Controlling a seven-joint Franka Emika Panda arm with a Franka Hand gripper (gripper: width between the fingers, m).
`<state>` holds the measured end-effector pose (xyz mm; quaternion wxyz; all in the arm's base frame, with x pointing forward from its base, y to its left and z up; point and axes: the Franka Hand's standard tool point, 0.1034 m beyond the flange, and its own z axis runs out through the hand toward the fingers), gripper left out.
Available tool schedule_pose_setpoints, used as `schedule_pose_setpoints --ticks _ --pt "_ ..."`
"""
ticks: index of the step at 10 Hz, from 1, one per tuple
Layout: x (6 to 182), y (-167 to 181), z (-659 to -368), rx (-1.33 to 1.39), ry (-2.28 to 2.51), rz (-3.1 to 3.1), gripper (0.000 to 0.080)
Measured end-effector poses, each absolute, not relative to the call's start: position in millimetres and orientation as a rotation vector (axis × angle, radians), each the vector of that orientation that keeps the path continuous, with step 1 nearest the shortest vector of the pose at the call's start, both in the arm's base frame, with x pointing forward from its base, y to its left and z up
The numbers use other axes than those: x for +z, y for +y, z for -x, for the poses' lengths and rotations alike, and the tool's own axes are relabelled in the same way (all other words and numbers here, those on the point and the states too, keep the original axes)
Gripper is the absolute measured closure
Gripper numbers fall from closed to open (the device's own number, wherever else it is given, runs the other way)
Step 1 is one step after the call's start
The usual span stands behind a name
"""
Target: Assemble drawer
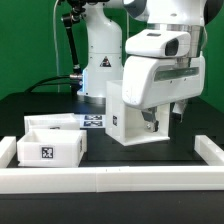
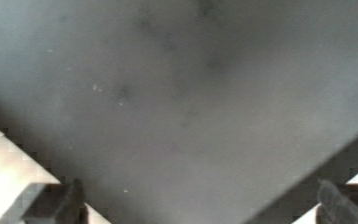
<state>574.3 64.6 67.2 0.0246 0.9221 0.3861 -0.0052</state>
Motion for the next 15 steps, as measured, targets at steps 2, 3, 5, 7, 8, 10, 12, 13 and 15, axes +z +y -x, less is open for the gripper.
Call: schedule_pose_setpoints --ticks 2,3,5,7,8,10,12,13,15 --pt "67.0 64.4 -574.3 -0.017 1.181 -2.857 0.0150" --pt "67.0 64.5 -574.2 -0.017 1.180 -2.858 0.0150" --pt "68.1 65.0 -571.5 -0.028 1.157 -2.869 0.0150" --pt "85.9 67.4 -551.4 -0.081 1.086 -2.895 0.0150" --pt "93.5 70.4 -542.1 -0.101 1.052 -2.906 0.0150" --pt "117.0 82.9 -527.7 -0.105 1.023 -2.907 0.0150" --pt "134.8 92.1 -513.9 -0.084 1.004 -2.907 0.0150" --pt "139.8 96.5 -512.5 -0.072 0.999 -2.907 0.0150" --pt "136.9 95.3 -512.4 -0.076 1.001 -2.907 0.0150"
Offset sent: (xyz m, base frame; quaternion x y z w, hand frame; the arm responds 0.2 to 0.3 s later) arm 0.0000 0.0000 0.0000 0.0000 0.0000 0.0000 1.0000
